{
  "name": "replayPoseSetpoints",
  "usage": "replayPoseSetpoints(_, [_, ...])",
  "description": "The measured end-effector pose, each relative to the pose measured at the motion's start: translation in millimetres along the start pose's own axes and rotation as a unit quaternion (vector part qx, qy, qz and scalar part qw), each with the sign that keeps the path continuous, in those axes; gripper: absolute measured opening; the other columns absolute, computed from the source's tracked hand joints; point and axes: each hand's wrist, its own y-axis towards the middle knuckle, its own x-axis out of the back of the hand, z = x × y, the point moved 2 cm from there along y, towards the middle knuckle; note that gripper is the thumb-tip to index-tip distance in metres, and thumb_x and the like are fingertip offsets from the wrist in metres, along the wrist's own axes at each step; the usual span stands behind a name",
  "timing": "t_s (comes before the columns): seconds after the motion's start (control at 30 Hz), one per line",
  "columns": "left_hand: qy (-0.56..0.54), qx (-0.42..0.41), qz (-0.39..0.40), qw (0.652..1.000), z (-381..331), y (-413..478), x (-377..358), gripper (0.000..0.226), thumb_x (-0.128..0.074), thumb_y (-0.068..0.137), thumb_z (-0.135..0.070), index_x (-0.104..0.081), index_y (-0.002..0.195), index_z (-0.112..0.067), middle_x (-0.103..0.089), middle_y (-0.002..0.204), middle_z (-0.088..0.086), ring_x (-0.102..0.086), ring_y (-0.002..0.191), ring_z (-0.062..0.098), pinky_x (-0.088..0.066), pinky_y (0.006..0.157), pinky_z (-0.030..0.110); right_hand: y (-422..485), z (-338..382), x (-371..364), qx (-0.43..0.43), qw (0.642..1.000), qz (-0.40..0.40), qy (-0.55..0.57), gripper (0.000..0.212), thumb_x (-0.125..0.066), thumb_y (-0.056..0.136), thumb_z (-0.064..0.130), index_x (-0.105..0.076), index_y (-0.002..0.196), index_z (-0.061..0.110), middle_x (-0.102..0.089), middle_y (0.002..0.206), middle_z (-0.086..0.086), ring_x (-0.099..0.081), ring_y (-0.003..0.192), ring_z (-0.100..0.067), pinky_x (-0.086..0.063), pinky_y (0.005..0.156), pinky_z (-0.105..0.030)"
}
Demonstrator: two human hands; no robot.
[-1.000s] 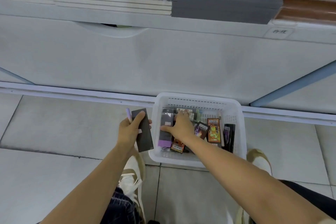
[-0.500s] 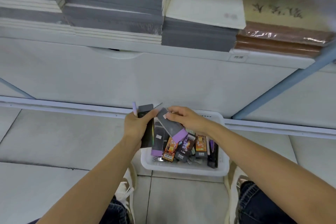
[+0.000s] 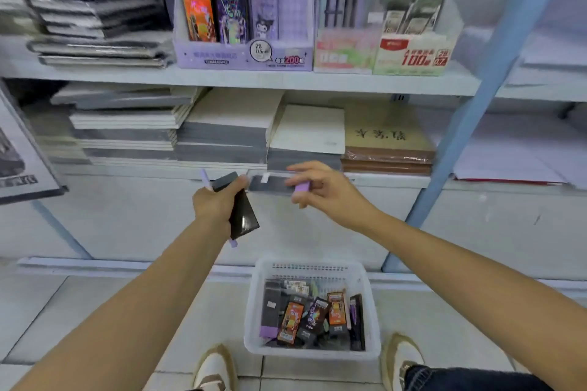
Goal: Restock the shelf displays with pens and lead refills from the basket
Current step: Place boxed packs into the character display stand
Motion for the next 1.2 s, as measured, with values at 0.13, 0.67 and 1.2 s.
replayPoseSetpoints(0.13, [0.049,-0.037,0.143,0.988,-41.9,-30.4,-5.9,0.065,-0.081,0.072,-0.043,-0.058,0.122,-0.009,-0.074,0.092,0.001,-0.062,0.075,0.024,-0.050,0.046,0.037,12.9,51.1,37.5,0.048,0.985,-0.152,0.066,0.012,-0.066,0.090,0.012,-0.072,0.089,0.003,-0.070,0.080,-0.004,-0.064,0.059,-0.015,-0.053,0.061,-0.025])
replayPoseSetpoints(0.67, [0.023,-0.221,0.243,0.944,-126.6,-90.6,-37.6,0.024,-0.077,0.078,-0.039,-0.074,0.081,-0.015,-0.076,0.082,0.006,-0.063,0.075,0.012,-0.048,0.076,0.030,39.2,138.0,127.4,0.068,0.985,-0.157,-0.016,0.019,-0.065,0.091,0.020,-0.066,0.106,0.008,-0.069,0.079,0.002,-0.054,0.055,-0.008,-0.043,0.049,-0.019])
replayPoseSetpoints(1.2, [0.028,-0.277,0.169,0.945,-193.9,-25.7,4.7,0.015,-0.056,0.097,-0.020,-0.063,0.110,-0.019,-0.072,0.085,0.002,-0.062,0.064,0.026,-0.048,0.053,0.040,176.5,191.4,125.1,0.122,0.939,-0.191,-0.259,0.016,-0.054,0.097,0.011,-0.062,0.111,0.007,-0.062,0.071,0.003,-0.061,0.063,-0.013,-0.050,0.067,-0.025])
